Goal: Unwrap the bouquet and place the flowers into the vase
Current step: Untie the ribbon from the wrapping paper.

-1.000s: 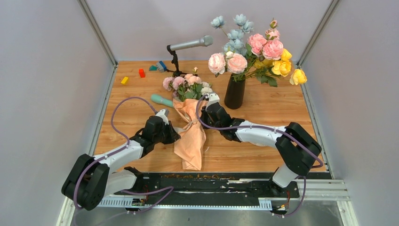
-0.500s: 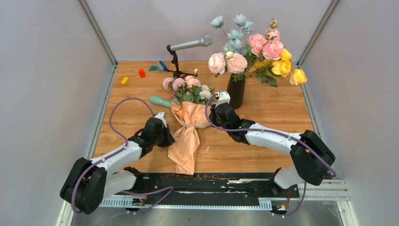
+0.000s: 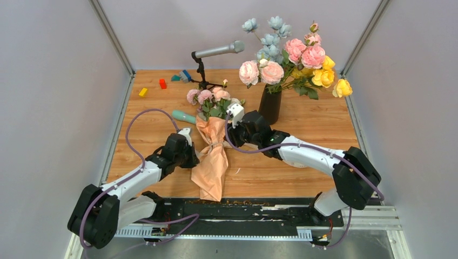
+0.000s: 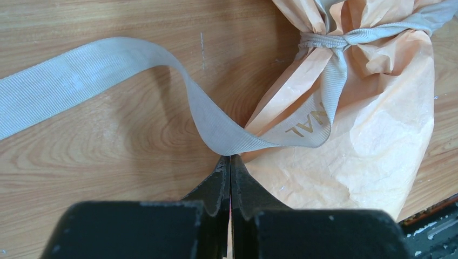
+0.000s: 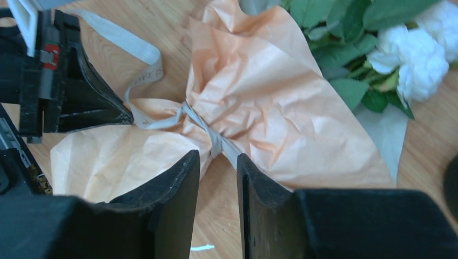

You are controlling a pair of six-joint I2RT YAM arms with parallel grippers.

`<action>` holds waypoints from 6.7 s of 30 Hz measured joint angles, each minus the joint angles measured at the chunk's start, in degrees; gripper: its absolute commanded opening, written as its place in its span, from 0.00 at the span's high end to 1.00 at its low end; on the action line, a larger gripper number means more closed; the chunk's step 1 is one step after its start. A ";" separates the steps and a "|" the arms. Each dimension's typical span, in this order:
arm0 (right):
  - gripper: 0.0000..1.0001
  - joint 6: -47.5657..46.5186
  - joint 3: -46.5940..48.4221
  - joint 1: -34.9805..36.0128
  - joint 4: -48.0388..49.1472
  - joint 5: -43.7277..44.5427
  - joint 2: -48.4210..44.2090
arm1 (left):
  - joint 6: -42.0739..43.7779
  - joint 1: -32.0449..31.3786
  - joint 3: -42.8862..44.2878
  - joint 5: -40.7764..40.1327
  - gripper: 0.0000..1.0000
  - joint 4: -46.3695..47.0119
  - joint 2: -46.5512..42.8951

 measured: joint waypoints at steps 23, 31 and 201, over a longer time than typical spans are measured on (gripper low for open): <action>0.67 -6.12 9.44 2.34 -4.24 -3.21 13.92 | 1.27 0.00 0.98 0.50 1.00 -1.68 1.84; 0.72 -6.36 10.64 2.34 -4.24 -3.13 16.00 | 1.27 0.00 0.98 0.61 1.00 -1.66 1.86; 0.98 7.87 2.12 12.85 4.66 44.85 16.63 | -1.36 -0.13 0.17 0.87 1.00 2.54 0.46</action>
